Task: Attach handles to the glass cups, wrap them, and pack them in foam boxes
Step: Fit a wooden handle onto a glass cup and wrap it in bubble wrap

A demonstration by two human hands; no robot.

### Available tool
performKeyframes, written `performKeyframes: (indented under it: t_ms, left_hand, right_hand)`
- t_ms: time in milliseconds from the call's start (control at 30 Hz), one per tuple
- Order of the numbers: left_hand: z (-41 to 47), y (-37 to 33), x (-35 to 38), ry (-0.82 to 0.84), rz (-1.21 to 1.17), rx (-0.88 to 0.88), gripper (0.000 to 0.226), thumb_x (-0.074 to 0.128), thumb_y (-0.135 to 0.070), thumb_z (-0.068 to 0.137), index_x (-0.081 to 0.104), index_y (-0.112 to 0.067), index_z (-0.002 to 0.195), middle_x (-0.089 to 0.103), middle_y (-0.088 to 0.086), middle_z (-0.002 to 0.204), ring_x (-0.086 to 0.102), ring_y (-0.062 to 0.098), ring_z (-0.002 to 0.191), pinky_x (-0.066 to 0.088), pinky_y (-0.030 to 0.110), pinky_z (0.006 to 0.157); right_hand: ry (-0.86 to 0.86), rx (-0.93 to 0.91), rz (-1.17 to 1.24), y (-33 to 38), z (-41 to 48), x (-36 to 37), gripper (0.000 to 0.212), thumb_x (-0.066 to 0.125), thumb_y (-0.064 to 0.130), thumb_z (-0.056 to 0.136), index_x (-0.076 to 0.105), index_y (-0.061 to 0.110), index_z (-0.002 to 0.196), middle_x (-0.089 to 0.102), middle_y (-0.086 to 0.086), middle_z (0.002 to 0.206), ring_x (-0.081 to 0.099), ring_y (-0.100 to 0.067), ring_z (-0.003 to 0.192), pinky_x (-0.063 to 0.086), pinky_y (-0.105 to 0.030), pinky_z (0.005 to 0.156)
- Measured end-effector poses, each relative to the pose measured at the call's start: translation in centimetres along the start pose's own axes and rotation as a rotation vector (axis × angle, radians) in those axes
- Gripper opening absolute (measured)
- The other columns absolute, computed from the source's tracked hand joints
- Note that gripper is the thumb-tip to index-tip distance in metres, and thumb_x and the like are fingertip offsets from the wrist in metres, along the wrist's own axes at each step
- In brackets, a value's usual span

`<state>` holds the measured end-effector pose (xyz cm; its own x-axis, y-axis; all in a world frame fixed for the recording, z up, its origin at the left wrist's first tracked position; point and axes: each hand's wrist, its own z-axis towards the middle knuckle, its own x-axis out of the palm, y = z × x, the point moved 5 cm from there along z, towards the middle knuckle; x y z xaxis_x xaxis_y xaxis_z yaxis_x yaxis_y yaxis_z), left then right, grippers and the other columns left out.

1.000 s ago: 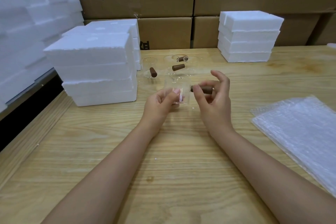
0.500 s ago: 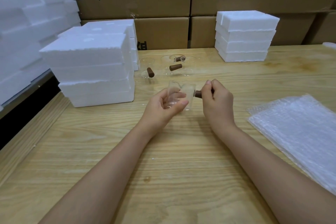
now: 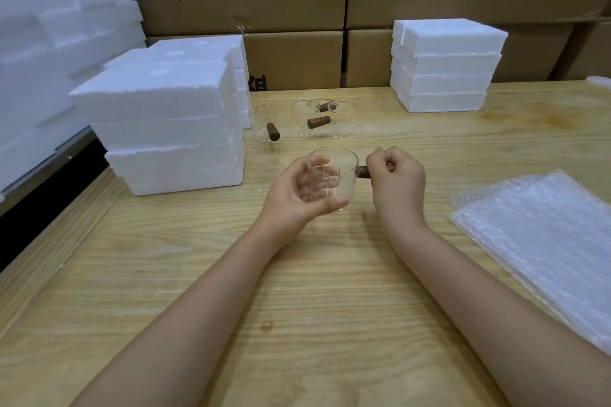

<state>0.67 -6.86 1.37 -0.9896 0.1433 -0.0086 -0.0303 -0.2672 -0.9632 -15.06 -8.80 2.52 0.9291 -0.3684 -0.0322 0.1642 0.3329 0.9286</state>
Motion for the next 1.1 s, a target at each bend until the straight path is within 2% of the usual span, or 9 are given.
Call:
performKeyframes:
  t_ms: [133, 333, 400, 533, 633, 800, 900, 1000, 1100]
  left_hand:
    - [0.1, 0.4, 0.2, 0.046, -0.189, -0.116, 0.048, 0.07, -0.011, 0.069, 0.058, -0.01, 0.115, 0.069, 0.015, 0.108, 0.068, 0.028, 0.098, 0.057, 0.035, 0.084]
    - [0.7, 0.8, -0.3, 0.031, -0.412, -0.302, 0.05, 0.056, -0.033, 0.078, 0.052, -0.004, 0.118, 0.067, 0.023, 0.09, 0.066, 0.029, 0.065, 0.055, 0.029, 0.057]
    - [0.9, 0.9, -0.3, 0.008, -0.393, -0.328, 0.045, 0.056, -0.038, 0.086, 0.049, -0.007, 0.119, 0.062, 0.024, 0.095, 0.062, 0.029, 0.06, 0.049, 0.027, 0.05]
    - [1.1, 1.2, -0.6, -0.049, -0.342, -0.359, 0.042, 0.032, -0.045, 0.101, 0.05, -0.011, 0.118, 0.058, 0.013, 0.089, 0.053, 0.019, 0.051, 0.037, 0.023, 0.044]
    - [1.1, 1.2, -0.8, -0.077, -0.36, -0.391, 0.045, 0.027, -0.047, 0.101, 0.052, -0.011, 0.114, 0.057, 0.008, 0.083, 0.053, 0.016, 0.059, 0.042, 0.021, 0.046]
    - [1.1, 1.1, -0.7, -0.095, -0.365, -0.401, 0.049, 0.022, -0.047, 0.103, 0.055, -0.011, 0.103, 0.057, 0.007, 0.076, 0.045, 0.019, 0.065, 0.034, 0.027, 0.054]
    - [1.1, 0.9, -0.7, -0.088, -0.36, -0.378, 0.051, 0.022, -0.046, 0.103, 0.058, -0.009, 0.103, 0.061, 0.016, 0.092, 0.053, 0.028, 0.083, 0.038, 0.033, 0.068]
    - [1.0, 0.9, -0.8, -0.1, -0.328, -0.358, 0.052, 0.024, -0.044, 0.103, 0.055, -0.004, 0.115, 0.057, 0.023, 0.109, 0.051, 0.035, 0.102, 0.04, 0.046, 0.088]
    - [0.9, 0.8, -0.8, -0.116, -0.297, -0.331, 0.058, 0.026, -0.043, 0.103, 0.044, 0.004, 0.133, 0.056, 0.025, 0.114, 0.055, 0.036, 0.092, 0.044, 0.044, 0.085]
  right_hand:
    - [-0.016, -0.159, -0.002, 1.4, -0.7, -0.2, 0.032, 0.059, 0.021, 0.09, 0.048, 0.017, 0.061, 0.059, 0.013, 0.052, 0.058, -0.007, 0.055, 0.039, -0.011, 0.054]
    - [0.141, -0.45, -0.077, 3.5, -2.8, 1.1, 0.022, 0.066, 0.019, 0.086, 0.045, 0.016, 0.082, 0.057, 0.01, 0.059, 0.054, -0.002, 0.054, 0.04, -0.013, 0.05]
    - [0.204, -0.503, -0.094, 3.7, -3.3, 1.6, 0.018, 0.064, 0.02, 0.087, 0.05, 0.008, 0.09, 0.063, -0.003, 0.067, 0.06, -0.011, 0.06, 0.045, -0.02, 0.054]
    - [0.321, -0.644, -0.144, 4.1, -4.0, 2.3, 0.012, 0.061, 0.003, 0.087, 0.062, 0.001, 0.099, 0.061, 0.005, 0.081, 0.06, -0.006, 0.072, 0.042, -0.007, 0.069]
    - [0.467, -0.603, -0.103, 4.3, -4.3, 2.8, 0.024, 0.055, 0.004, 0.089, 0.061, 0.0, 0.112, 0.059, 0.016, 0.096, 0.068, -0.017, 0.091, 0.047, -0.017, 0.08]
    - [0.5, -0.641, -0.09, 4.3, -4.5, 3.0, 0.03, 0.057, 0.014, 0.093, 0.06, 0.003, 0.12, 0.059, 0.014, 0.099, 0.056, 0.005, 0.089, 0.041, -0.009, 0.08]
    - [0.528, -0.535, -0.012, 4.0, -4.3, 3.2, 0.031, 0.053, 0.029, 0.093, 0.066, 0.007, 0.111, 0.069, 0.0, 0.101, 0.06, -0.001, 0.084, 0.042, -0.013, 0.075]
    - [0.517, -0.365, 0.125, 3.8, -4.2, 3.2, 0.01, 0.061, 0.022, 0.087, 0.068, 0.019, 0.094, 0.069, -0.009, 0.089, 0.058, -0.012, 0.069, 0.045, -0.019, 0.061]
    - [0.461, -0.225, 0.196, 3.6, -4.0, 3.2, 0.006, 0.061, 0.023, 0.086, 0.066, 0.023, 0.083, 0.066, -0.012, 0.077, 0.049, -0.026, 0.06, 0.043, -0.034, 0.056]
